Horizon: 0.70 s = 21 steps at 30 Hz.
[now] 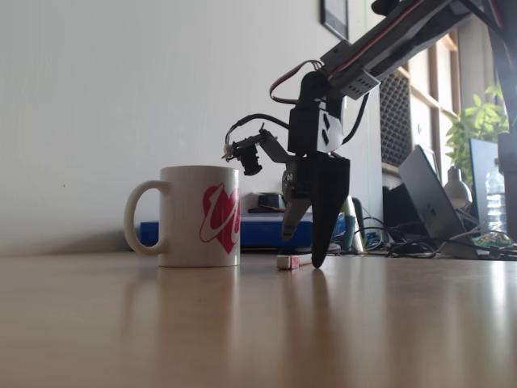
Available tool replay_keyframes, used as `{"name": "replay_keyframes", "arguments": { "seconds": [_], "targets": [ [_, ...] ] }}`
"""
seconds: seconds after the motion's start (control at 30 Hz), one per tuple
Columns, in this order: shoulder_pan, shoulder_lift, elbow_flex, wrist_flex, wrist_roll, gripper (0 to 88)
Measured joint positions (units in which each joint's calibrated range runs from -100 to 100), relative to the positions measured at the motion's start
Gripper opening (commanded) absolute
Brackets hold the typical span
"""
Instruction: Grab the pen and place it in the cup.
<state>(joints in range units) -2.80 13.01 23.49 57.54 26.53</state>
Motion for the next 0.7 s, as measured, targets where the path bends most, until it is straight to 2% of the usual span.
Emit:
{"name": "replay_keyframes", "arguments": {
  "seconds": [0.33, 0.63, 0.7],
  "targets": [
    [0.74, 10.78, -15.69, 13.22, 0.00, 45.3],
    [2.29, 14.15, -20.48, 17.71, 0.44, 45.0],
    [2.29, 14.40, -20.74, 17.88, 0.44, 41.3]
  ]
}}
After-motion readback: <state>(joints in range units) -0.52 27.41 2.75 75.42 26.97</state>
